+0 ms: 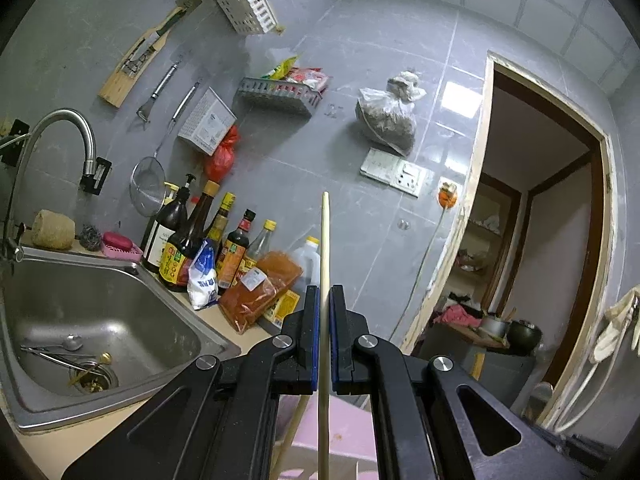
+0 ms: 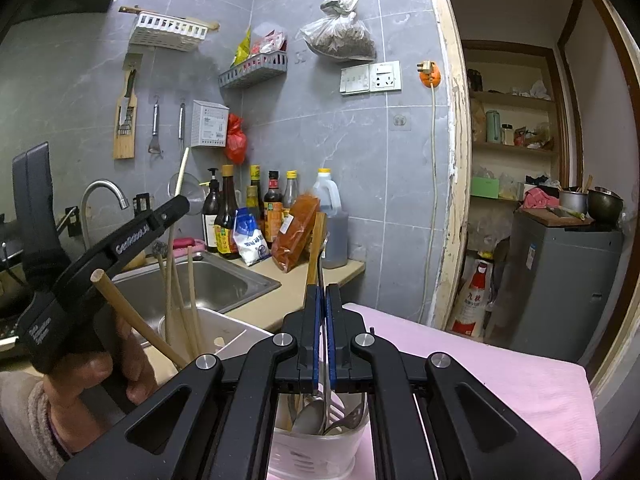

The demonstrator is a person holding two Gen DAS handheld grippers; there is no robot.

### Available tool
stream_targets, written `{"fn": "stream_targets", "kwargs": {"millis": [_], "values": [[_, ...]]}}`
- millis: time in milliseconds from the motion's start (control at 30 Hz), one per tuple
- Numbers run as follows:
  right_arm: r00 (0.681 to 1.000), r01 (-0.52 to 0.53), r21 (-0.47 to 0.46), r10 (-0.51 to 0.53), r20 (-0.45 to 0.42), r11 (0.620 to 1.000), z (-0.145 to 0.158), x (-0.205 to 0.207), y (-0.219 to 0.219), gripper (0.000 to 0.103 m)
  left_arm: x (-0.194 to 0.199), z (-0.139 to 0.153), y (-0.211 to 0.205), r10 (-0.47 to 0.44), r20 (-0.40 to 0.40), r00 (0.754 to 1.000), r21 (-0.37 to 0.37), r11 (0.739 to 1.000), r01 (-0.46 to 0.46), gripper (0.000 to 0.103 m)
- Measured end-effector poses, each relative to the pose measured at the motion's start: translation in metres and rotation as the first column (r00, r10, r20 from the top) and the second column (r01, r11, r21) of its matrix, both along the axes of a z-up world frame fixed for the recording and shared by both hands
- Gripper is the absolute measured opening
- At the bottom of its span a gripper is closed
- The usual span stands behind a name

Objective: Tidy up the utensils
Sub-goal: 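Lower the spoon into the caddy with the right tool while the left tool lowers the chopstick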

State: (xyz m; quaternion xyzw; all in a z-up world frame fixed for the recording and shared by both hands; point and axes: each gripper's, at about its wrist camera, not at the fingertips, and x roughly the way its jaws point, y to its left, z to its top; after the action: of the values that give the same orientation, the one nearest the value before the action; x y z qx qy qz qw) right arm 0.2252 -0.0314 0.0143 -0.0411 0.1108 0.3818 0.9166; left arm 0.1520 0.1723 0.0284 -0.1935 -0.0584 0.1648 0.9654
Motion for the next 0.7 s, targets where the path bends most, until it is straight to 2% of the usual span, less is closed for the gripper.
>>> {"fn": "stream_targets", "kwargs": {"millis": [200, 333, 400, 467, 500, 567, 700], "values": [[1.000, -0.008, -0.005, 0.008, -0.008, 1.000, 0.000, 0.000, 0.002, 0.004, -0.006, -0.006, -0.010, -0.060, -0.075, 0.995, 0.050, 0.997, 0.064, 0.003], [1.000, -0.009, -0.001, 0.009, -0.017, 1.000, -0.001, -0.002, 0.002, 0.006, -0.004, -0.012, -0.013, -0.108, -0.131, 0.986, 0.043, 0.993, 0.114, 0.004], [1.000, -0.009, 0.002, 0.009, -0.022, 1.000, 0.000, -0.003, 0.001, 0.008, -0.002, -0.013, -0.015, -0.132, -0.164, 0.978, 0.039, 0.989, 0.140, 0.009], [1.000, -0.008, 0.006, 0.008, -0.024, 1.000, 0.001, -0.004, -0.001, 0.011, -0.002, -0.014, -0.015, -0.156, -0.191, 0.969, 0.025, 0.986, 0.164, 0.017], [1.000, -0.009, 0.009, 0.009, -0.027, 1.000, 0.002, -0.005, -0.001, 0.017, -0.003, -0.014, -0.015, -0.163, -0.198, 0.966, 0.015, 0.985, 0.170, 0.023], [1.000, -0.011, 0.018, 0.012, -0.027, 1.000, 0.004, -0.006, -0.003, 0.019, -0.008, -0.016, -0.013, -0.177, -0.197, 0.964, -0.009, 0.984, 0.179, 0.028], [1.000, -0.014, 0.018, 0.015, -0.026, 1.000, 0.007, -0.006, -0.004, 0.019, -0.002, -0.022, -0.006, -0.215, -0.223, 0.951, -0.075, 0.976, 0.203, 0.030]]}}
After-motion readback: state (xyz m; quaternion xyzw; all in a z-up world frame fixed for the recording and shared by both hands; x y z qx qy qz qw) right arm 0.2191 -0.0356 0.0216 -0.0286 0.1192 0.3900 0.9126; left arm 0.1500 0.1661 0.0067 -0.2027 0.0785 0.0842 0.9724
